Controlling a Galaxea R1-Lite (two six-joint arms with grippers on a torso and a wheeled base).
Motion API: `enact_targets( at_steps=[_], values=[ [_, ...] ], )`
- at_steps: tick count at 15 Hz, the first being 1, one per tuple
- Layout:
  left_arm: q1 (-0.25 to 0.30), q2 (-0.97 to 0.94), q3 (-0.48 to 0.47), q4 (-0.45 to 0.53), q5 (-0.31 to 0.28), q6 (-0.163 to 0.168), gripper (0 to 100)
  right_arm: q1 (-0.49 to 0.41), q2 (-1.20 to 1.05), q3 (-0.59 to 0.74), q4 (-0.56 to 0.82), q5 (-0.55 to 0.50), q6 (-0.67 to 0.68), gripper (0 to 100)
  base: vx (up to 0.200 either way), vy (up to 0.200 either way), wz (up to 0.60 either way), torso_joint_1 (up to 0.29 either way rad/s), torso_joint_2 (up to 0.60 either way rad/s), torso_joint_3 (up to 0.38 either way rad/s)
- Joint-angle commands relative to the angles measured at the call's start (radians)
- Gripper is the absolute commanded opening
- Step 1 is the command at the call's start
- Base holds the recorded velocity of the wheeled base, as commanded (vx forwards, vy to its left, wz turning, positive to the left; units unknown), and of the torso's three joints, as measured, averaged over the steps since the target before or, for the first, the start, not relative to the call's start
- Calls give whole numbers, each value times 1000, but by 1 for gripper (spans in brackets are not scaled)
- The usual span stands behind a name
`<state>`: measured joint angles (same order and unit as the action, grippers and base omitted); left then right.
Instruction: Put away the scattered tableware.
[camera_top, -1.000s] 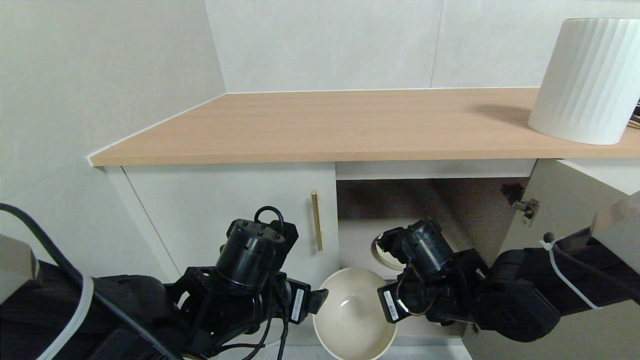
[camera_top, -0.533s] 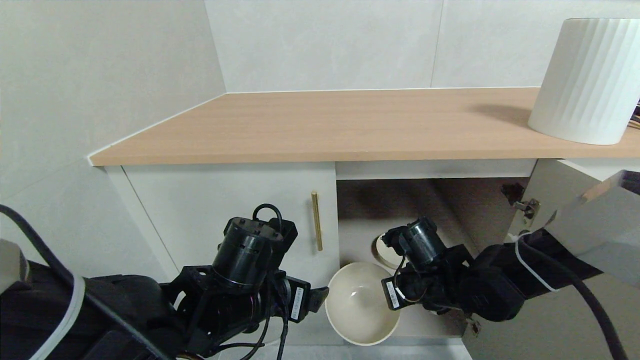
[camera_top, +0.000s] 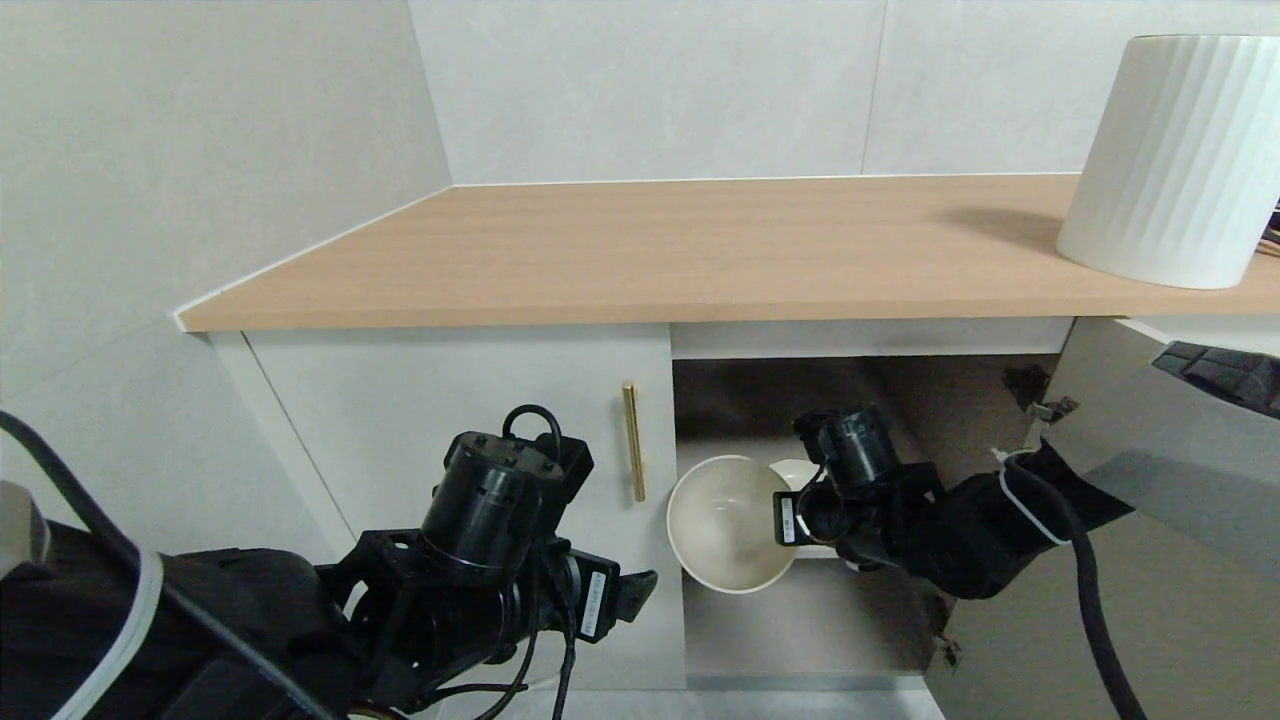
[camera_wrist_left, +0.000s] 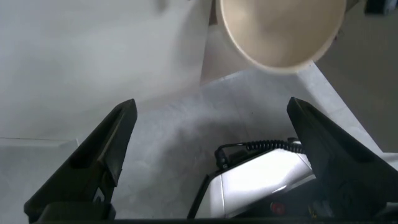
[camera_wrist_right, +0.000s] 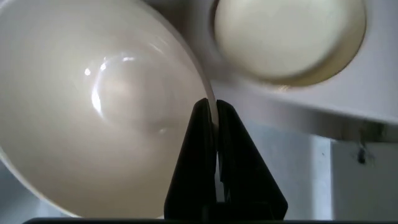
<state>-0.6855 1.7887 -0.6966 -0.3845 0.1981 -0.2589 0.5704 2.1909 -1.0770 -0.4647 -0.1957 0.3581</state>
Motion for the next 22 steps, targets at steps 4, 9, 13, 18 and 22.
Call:
enact_targets(
  at_steps=[4,9,13,18,22],
  values=[
    [0,0,0,1,0,0,100,-64,64,-84,-15,-63,64,0,0,0,0,0,0,0],
    [0,-2,0,1,0,0,100,-106,101,-112,-17,-70,64,0,0,0,0,0,0,0],
    [0,0,0,1,0,0,100,-146,125,-141,-17,-80,62,0,0,0,0,0,0,0],
    [0,5,2,1,1,0,100,-179,148,-172,-15,-82,59,0,0,0,0,0,0,0],
    [0,6,3,1,0,0,100,-202,165,-185,-15,-82,56,0,0,0,0,0,0,0]
  ],
)
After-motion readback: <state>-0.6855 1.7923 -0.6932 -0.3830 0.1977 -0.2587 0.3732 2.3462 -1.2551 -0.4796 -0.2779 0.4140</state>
